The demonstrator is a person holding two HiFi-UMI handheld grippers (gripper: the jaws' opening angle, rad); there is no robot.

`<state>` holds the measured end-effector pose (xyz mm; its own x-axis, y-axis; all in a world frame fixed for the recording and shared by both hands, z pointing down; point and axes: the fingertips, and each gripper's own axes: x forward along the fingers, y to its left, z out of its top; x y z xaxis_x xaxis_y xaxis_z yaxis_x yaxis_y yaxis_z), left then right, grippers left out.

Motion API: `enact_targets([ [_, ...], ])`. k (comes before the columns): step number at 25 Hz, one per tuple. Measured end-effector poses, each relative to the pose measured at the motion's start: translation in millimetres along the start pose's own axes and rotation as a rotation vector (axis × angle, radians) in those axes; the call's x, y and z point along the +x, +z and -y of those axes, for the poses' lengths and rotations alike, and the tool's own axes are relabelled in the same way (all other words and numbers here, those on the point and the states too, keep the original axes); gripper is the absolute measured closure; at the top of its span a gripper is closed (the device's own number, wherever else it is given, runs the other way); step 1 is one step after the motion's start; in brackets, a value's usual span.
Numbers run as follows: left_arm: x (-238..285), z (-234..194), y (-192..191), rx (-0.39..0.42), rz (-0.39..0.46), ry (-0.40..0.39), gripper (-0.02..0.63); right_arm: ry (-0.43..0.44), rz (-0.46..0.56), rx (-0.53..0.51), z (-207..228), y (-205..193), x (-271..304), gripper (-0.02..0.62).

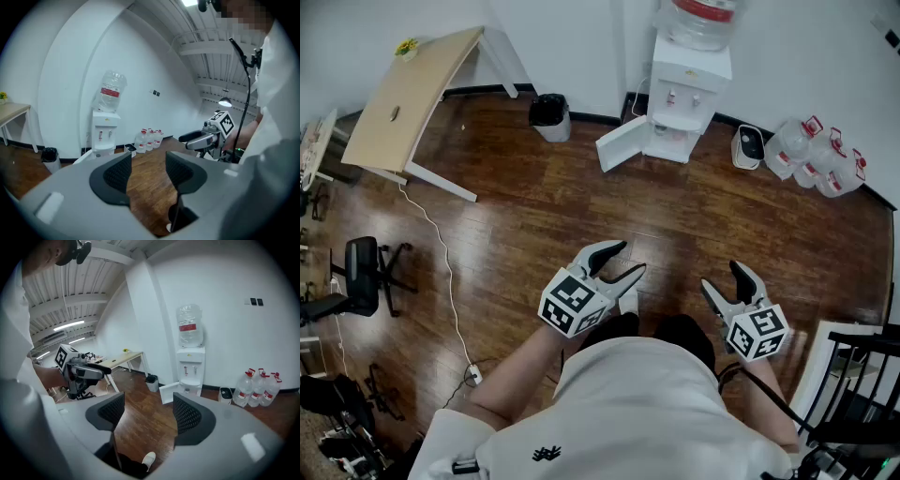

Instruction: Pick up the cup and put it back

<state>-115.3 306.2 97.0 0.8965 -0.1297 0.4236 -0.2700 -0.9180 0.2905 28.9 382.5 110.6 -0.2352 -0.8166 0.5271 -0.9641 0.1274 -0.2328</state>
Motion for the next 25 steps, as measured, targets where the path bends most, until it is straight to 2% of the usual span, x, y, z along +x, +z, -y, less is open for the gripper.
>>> enact_targets([
  [7, -10, -46, 9, -0.045, 0.036, 0.050, 0.407, 0.051, -0.032, -0.052, 3, 28, 62, 0.267],
  [13, -9, -87, 1, -0.115, 0.038, 0.151, 0.407, 0.113, -0.056, -0.090, 22, 42, 116, 0.267],
  [19, 15, -128, 4, -0.162, 0.016, 0.254, 0.407, 0.166, -0.098, -0.102, 72, 41, 198, 0.267],
  [25, 82, -183, -2, -0.254, -0.020, 0.316, 0.393, 0.217, -0.172, -0.118, 155, 23, 317, 0.267],
])
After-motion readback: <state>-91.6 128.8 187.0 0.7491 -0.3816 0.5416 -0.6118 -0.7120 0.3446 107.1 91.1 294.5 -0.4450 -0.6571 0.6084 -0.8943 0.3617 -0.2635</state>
